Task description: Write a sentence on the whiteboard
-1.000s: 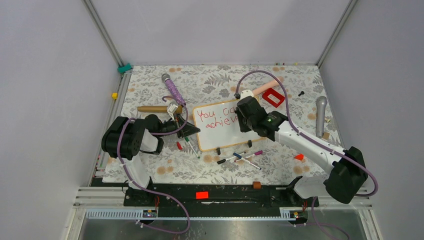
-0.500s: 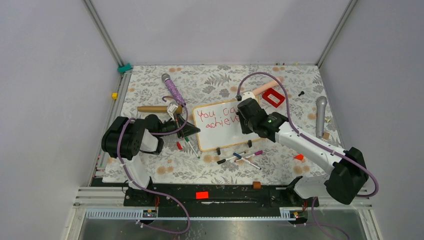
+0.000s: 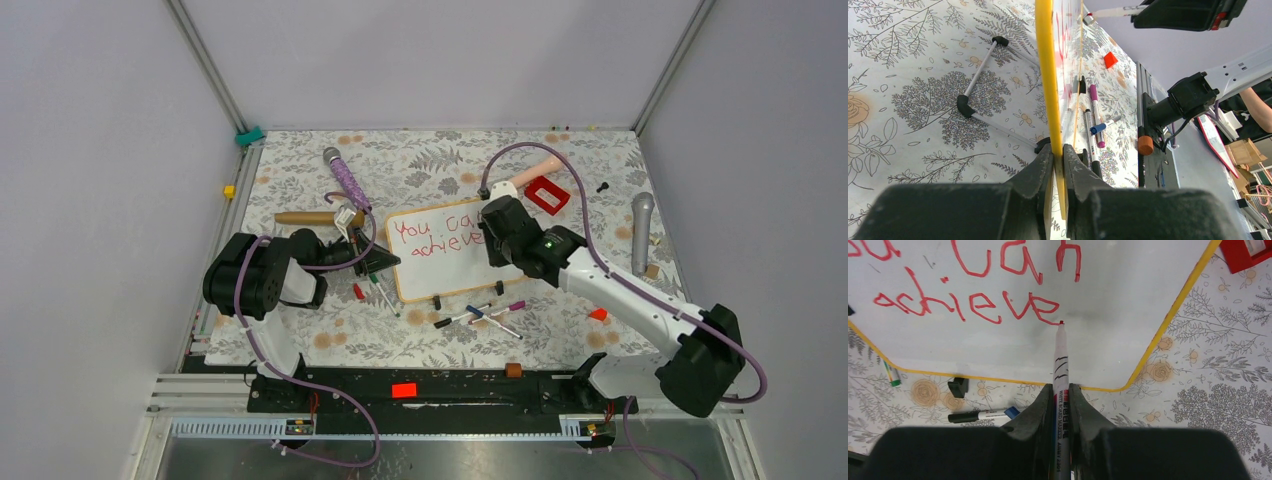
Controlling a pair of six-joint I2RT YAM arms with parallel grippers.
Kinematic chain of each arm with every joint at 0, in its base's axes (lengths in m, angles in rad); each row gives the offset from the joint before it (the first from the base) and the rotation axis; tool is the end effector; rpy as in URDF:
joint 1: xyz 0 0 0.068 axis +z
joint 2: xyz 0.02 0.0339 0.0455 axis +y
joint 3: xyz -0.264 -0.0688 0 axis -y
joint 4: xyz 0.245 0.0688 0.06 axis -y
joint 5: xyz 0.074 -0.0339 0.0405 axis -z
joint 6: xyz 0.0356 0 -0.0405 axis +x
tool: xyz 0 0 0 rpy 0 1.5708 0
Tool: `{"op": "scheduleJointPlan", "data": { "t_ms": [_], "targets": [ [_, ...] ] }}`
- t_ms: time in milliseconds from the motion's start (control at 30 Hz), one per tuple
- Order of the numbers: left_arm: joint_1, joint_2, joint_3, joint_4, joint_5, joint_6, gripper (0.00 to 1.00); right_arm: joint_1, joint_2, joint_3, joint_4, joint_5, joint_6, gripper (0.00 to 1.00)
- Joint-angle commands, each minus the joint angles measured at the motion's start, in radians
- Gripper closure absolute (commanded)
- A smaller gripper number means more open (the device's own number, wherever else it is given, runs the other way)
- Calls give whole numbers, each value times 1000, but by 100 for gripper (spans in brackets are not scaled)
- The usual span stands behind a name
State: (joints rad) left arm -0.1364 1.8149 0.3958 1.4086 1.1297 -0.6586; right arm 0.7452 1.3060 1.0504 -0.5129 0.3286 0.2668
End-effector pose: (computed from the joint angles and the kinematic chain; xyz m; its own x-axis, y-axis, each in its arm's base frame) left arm 0.2625 -0.0685 0.1356 -0.5920 -0.1825 -0.7850 0.7480 0.2381 -0.6195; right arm 0.2140 0.1818 0.2896 -0.6170 -0.2298 -0.7527 -0.3200 0.9471 -0.0268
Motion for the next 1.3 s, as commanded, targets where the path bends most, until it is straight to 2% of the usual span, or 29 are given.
{"op": "scheduleJointPlan", "data": {
  "t_ms": [0, 233, 600, 1267],
  "targets": [
    [8, -16, 12, 72, -10, 70, 100, -9, -93, 15, 43, -31, 2, 100],
    [-6, 2, 14, 73, -11, 89, 100, 19, -123, -32, 85, -100, 31, 100],
    [-16, 20, 20, 72, -19, 81, 99, 244, -2, 4, 101, 7, -112, 100],
    [-51, -1, -8, 73, -44, 65, 99, 337, 129, 65, 133, 11, -167, 100]
  ]
}}
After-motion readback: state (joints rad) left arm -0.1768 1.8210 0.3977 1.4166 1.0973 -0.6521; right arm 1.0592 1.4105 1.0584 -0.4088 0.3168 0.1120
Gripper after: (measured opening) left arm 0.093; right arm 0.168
